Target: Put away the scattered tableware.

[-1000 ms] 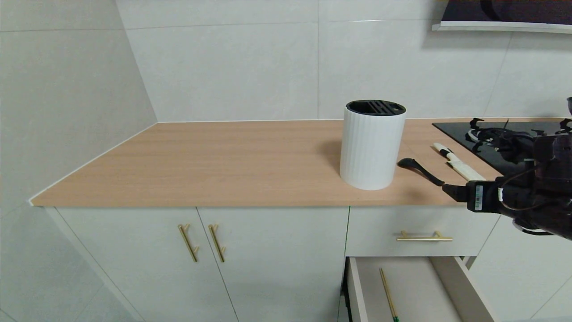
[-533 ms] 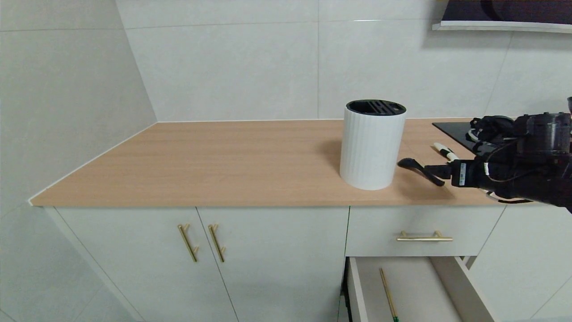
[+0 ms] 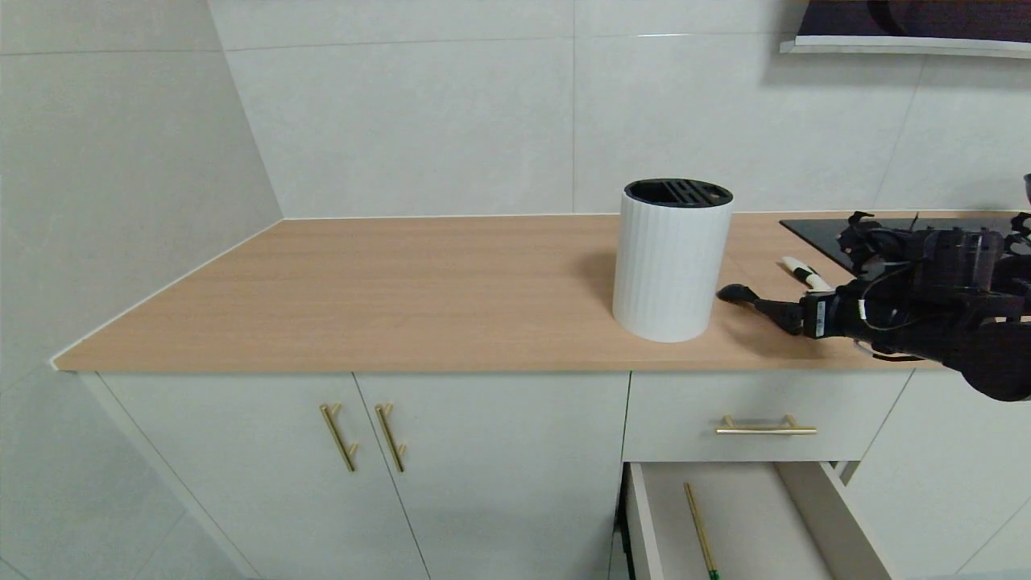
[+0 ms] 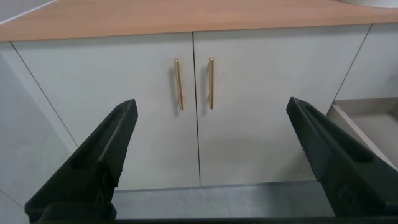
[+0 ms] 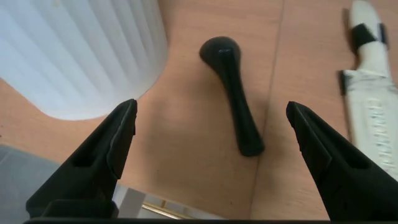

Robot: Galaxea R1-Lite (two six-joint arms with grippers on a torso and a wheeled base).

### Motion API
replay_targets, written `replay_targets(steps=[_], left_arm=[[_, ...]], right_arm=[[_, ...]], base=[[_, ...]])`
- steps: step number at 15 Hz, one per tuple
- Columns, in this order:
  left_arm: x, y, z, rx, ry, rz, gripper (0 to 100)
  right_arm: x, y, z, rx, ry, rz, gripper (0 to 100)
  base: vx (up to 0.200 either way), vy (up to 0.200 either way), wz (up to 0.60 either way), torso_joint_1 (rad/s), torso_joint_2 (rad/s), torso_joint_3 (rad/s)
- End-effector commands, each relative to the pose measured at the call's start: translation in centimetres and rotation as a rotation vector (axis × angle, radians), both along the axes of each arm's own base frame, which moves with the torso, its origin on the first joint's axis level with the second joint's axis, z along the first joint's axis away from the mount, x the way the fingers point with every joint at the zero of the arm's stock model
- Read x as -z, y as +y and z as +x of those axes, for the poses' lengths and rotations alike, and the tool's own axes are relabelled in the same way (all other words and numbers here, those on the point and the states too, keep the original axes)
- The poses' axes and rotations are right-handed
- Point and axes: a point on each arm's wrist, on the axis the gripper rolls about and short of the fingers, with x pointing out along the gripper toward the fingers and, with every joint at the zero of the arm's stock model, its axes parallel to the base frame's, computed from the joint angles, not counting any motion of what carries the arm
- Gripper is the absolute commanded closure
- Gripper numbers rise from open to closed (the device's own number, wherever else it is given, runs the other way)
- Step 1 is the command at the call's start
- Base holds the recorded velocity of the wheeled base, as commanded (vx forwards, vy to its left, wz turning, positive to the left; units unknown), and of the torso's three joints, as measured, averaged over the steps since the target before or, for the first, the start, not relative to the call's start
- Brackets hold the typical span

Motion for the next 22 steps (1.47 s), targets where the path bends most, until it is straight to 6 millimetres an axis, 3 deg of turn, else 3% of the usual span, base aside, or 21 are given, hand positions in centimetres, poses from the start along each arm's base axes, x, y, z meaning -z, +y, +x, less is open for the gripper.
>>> replay_targets(steps=[1, 7, 10, 22], left_arm=[[0.0, 0.0, 0.0, 0.0, 0.001, 0.0, 0], [0.0, 0.0, 0.0, 0.0, 0.001, 0.0, 0], [0.0, 0.0, 0.0, 0.0, -0.001, -0.001, 0], [0.0, 0.0, 0.0, 0.0, 0.001, 0.0, 0]], right_arm=[[1.0, 0.0, 0.4, -0.003, 0.025, -0.002, 0], [1.6, -0.6, 1.9, 0.013, 0.04, -0.021, 0], [1.0, -1.0, 2.7, 0.028, 0.089, -0.024, 0], [2.5, -0.8, 3.4, 0.059, 0.144, -0.055, 0]], base=[[0.0, 0.0, 0.0, 0.0, 0.0, 0.0], [0.0, 0.0, 0.0, 0.0, 0.0, 0.0], [0.0, 0.0, 0.0, 0.0, 0.0, 0.0], [0.0, 0.0, 0.0, 0.0, 0.0, 0.0]])
